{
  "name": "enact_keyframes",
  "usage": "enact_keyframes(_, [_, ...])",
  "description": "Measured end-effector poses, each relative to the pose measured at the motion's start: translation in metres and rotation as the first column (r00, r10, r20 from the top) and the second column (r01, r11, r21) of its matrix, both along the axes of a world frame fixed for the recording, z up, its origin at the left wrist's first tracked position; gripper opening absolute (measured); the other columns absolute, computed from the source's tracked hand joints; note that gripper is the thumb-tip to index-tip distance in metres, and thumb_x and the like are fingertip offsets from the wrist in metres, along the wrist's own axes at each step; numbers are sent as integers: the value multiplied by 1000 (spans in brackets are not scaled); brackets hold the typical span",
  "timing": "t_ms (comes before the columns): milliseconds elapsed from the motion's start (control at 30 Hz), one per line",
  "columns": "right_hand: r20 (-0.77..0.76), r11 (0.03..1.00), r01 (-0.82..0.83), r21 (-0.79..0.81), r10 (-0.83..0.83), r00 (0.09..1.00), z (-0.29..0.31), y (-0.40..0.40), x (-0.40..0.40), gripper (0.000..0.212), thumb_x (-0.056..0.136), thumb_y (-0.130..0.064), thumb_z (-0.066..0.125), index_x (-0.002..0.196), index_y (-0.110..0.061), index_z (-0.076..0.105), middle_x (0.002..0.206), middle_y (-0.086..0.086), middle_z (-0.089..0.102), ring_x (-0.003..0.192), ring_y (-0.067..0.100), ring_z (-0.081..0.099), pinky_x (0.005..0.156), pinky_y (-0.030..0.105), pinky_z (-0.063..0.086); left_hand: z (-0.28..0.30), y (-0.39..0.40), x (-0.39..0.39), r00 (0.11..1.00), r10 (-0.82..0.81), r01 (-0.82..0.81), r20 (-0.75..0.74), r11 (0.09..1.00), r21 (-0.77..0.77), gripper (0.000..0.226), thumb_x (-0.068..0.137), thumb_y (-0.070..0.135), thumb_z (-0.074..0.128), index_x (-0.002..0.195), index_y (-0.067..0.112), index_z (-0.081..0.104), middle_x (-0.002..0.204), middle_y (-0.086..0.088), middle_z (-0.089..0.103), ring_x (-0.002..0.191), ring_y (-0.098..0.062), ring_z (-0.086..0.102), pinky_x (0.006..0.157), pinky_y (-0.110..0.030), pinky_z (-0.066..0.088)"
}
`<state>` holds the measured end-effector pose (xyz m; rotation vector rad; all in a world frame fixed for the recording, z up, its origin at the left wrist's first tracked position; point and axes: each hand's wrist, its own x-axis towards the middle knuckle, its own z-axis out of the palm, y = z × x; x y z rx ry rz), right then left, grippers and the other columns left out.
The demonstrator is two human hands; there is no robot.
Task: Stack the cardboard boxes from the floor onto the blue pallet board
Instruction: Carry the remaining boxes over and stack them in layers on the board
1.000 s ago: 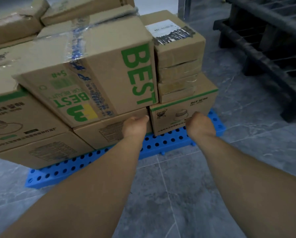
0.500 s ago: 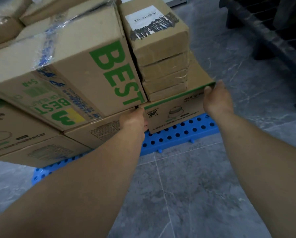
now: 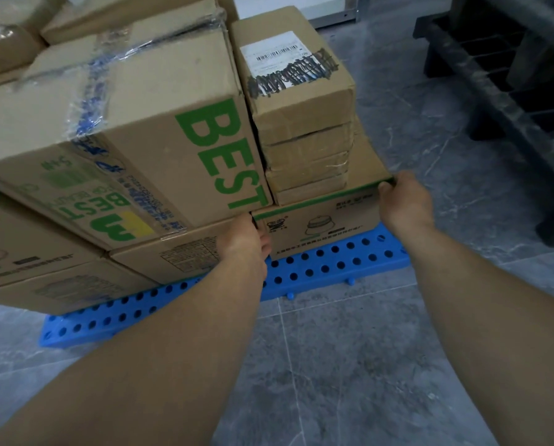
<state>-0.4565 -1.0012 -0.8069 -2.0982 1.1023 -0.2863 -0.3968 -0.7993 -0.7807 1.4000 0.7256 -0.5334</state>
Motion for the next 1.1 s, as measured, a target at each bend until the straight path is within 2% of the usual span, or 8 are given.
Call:
enact_keyframes(133, [7, 1000, 7, 14, -7, 1000, 3, 0, 2, 27, 98, -20, 38, 116, -2, 48, 111, 23, 57, 101, 38, 55, 69, 37, 40, 4, 1, 7, 999, -7, 5, -37, 998, -62, 26, 99, 21, 30, 98, 13, 55, 99, -6, 57, 86, -20, 56, 72, -26, 45])
enact_keyframes(200, [-4, 1000, 8, 6, -8, 1000, 4, 0, 3, 28, 98, -20, 38, 117, -1, 48, 112, 23, 57, 103, 38, 54, 72, 37, 39, 6, 2, 7, 996, -23, 18, -83, 998, -61, 42, 101, 20, 20, 138, 6, 35, 136, -15, 46, 121, -26, 48, 102, -34, 39])
enact_keyframes(267, [-7, 1000, 15, 4, -15, 1000, 5, 0, 5, 27, 98, -19, 38, 117, -2, 49, 112, 22, 58, 103, 37, 54, 73, 36, 39, 7, 4, 11, 994, -27, 26, -109, 1000, -7, 46, 101, 21, 21, 143, 3, 25, 145, -17, 37, 131, -27, 40, 108, -35, 32])
enact_keyframes(333, [5, 999, 30, 15, -30, 1000, 4, -1, 6, 26, 98, -18, 37, 116, -3, 49, 111, 22, 58, 101, 36, 55, 70, 35, 40, 9, 5, 15, 993, 9, -10, -120, 1000, -5, 43, 101, 21, 26, 141, 6, 31, 142, -14, 40, 128, -28, 42, 106, -35, 34])
enact_keyframes(400, [14, 999, 43, 21, -44, 999, 3, -1, 8, 25, 98, -18, 37, 115, -4, 50, 111, 22, 58, 99, 35, 55, 67, 34, 37, 8, 6, 19, 994, 19, -14, -110, 999, 44, 25, 99, 21, 33, 108, 6, 51, 108, -11, 55, 98, -23, 55, 83, -31, 47])
enact_keyframes(500, [13, 998, 62, 13, -63, 998, 4, 0, 11, 26, 98, -17, 38, 117, -3, 50, 113, 22, 58, 103, 35, 54, 70, 31, 34, 7, 9, 23, 994, -11, 21, -107, 995, 94, 32, 97, 19, 38, 67, 10, 36, 72, -7, 38, 60, -16, 37, 52, -26, 32])
enact_keyframes(1000, [-13, 999, 30, -28, -30, 999, 8, 12, 12, 31, 98, -24, 38, 113, -3, 55, 113, 21, 59, 105, 35, 54, 76, 32, 38, 9, 28, 32, 993, -53, 68, -104, 987, 145, 29, 97, 15, 39, 68, 13, 36, 94, -10, 44, 80, -20, 42, 51, -27, 33])
enact_keyframes(1100, [-37, 999, 44, -22, -45, 998, 7, 14, 13, 30, 98, -23, 38, 112, -2, 55, 112, 21, 59, 104, 35, 54, 73, 30, 36, 11, 30, 33, 993, -75, 89, -97, 985, 151, 30, 98, 15, 38, 68, 14, 37, 86, -9, 43, 70, -19, 40, 50, -26, 32])
